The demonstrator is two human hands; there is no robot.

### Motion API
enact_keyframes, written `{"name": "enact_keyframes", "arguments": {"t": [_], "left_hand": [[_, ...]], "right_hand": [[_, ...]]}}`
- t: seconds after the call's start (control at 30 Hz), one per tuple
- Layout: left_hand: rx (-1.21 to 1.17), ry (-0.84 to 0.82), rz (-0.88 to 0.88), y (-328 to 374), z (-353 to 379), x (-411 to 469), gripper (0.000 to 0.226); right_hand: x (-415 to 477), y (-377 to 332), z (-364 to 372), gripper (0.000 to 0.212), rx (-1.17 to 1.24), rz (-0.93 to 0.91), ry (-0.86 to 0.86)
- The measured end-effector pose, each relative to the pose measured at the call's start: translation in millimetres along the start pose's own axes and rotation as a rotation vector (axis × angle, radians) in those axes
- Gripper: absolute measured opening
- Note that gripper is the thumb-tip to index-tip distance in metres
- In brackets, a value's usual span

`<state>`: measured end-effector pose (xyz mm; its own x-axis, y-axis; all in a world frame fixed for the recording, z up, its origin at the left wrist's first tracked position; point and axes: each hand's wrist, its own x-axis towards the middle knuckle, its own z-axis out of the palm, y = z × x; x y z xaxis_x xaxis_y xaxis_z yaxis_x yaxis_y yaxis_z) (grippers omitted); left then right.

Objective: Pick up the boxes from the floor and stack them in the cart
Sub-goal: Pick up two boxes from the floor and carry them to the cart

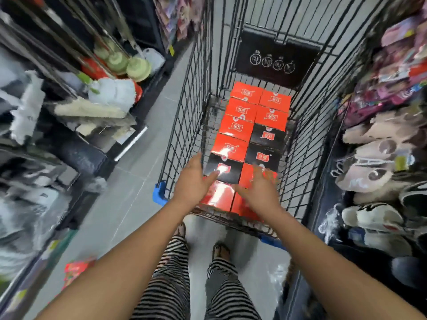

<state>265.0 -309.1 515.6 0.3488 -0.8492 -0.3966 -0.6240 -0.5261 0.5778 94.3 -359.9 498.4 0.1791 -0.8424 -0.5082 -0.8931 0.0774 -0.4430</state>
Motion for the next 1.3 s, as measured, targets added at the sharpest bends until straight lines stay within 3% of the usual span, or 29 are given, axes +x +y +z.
{"name": "enact_keyframes", "arguments": {"t": [0.1, 0.27, 0.63, 0.87, 1.07, 1.3], "left_hand": [[0.098, 0.201, 0.048, 1.6, -37.4, -41.3, 0.071], [0.203, 0.477, -0.064, -48.7, -93.2, -115.5, 0.066], [0.252, 0.575, -0.796, -259.3, -116.6, -338.8, 0.074], [0.178, 0.57, -1.034, -374.4, -79.8, -459.7, 0.073], [0.143, 0.516, -1.012, -479.2, -44.4, -495.1, 0.076], [0.118, 0.482, -0.921, -603.0, 33.3, -451.8, 0.075]], "right_hand": [[-26.0, -49.5, -11.0, 0.082, -0.029, -0.25, 0.047], [-78.1, -136.8, 10.2, 0.072, -0.143, -0.6, 0.037], [-222.4, -254.9, 171.0, 0.073, -0.547, -1.183, -0.296], [-283.8, -285.2, 291.4, 0.073, -0.847, -1.253, -0.498], [-300.5, -295.2, 405.0, 0.074, -0.949, -1.209, -0.543], [-243.4, -278.3, 541.4, 0.076, -1.037, -1.217, -0.533]]}}
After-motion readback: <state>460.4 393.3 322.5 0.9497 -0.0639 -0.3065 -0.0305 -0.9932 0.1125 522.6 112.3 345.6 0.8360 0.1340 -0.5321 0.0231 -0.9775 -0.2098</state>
